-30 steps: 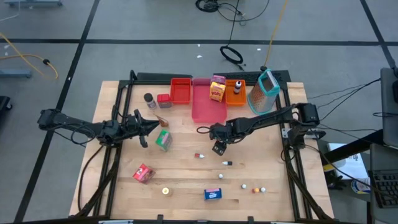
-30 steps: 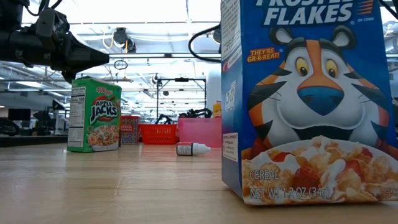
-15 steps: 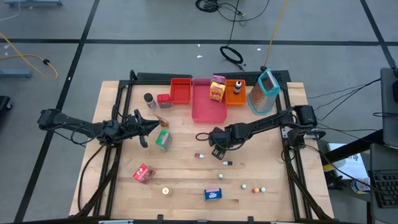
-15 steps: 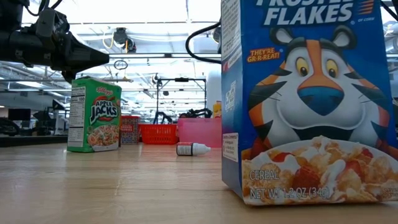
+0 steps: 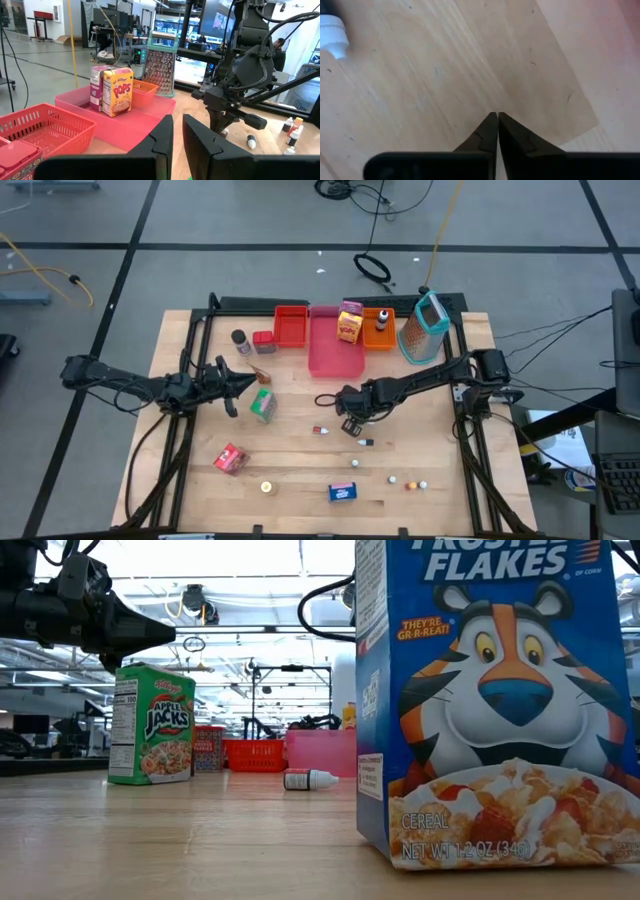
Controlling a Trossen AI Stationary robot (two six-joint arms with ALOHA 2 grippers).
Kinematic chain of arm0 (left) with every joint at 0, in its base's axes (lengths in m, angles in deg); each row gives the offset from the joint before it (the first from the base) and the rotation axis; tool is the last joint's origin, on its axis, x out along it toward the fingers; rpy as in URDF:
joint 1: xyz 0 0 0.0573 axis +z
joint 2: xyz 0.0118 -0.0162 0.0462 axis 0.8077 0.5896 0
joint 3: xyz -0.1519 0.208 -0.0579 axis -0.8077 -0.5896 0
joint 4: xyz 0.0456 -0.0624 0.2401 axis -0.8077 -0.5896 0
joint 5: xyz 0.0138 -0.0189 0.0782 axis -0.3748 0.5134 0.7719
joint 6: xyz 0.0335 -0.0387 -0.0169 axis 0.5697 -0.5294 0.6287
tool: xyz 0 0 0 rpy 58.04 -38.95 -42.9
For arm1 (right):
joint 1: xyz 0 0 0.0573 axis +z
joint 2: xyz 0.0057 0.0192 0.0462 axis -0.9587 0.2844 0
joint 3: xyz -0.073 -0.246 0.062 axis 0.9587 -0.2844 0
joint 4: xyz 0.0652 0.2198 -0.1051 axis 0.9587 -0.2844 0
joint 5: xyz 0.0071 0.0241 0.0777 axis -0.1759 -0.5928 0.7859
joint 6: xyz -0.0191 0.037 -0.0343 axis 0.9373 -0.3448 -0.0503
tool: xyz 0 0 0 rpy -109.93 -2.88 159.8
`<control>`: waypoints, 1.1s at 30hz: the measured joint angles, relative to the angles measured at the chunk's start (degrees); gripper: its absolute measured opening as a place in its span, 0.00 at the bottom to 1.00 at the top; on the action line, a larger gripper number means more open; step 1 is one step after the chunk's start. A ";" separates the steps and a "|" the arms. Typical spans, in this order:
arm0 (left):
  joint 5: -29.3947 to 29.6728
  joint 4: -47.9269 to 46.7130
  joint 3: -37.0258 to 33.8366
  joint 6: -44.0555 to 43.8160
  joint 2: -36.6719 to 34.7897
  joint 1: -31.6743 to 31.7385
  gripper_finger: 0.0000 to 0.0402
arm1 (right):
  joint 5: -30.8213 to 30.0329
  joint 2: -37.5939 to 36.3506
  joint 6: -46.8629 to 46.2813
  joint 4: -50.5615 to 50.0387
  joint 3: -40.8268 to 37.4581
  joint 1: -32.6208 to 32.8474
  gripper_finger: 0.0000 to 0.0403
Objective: Pick & Place Kitchen Items
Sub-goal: Put the red food coloring bottle into the orange bin
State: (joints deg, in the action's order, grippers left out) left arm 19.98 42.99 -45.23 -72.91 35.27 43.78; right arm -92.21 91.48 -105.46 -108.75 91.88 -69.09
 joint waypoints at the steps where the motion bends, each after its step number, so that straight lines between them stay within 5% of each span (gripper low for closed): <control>1: 0.00 0.00 -0.01 0.00 0.00 -0.01 0.10 | -0.68 0.00 -0.08 0.30 0.00 0.02 0.06; 20: 0.00 -0.02 0.00 -0.02 0.00 0.00 0.10 | 3.96 0.00 5.09 -1.11 0.00 0.60 0.45; 33: 0.00 -0.02 0.00 -0.02 0.00 0.00 0.10 | 3.94 -0.02 5.42 -6.97 0.00 0.67 0.53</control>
State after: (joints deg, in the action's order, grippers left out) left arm 19.98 42.97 -45.23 -72.93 35.27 43.78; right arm -88.27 91.45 -100.04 -115.72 91.88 -68.42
